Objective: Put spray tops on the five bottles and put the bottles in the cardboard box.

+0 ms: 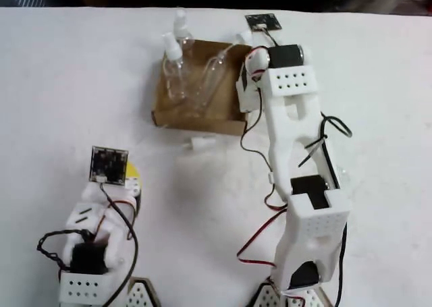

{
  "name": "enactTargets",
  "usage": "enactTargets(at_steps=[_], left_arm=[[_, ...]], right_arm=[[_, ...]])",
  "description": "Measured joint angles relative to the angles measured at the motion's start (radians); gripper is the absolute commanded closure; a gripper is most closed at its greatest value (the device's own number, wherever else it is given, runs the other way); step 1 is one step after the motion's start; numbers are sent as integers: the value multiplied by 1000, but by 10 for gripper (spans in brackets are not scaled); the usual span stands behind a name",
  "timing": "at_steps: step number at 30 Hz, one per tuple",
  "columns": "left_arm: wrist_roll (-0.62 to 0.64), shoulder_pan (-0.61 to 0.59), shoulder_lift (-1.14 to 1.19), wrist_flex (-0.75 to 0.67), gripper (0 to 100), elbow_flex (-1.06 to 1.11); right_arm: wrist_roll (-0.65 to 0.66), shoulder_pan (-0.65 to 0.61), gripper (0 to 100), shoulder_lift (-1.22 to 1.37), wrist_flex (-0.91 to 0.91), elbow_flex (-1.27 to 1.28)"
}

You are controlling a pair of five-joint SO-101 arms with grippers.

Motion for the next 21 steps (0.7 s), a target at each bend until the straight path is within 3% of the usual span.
enactTargets(at_steps=[13, 21], left_arm=[[0, 0, 0, 0, 976, 0], [0, 0, 0, 0, 976, 0]], right_arm=[[37, -8, 938, -143, 21, 183], [51, -20, 938, -279, -213, 425]])
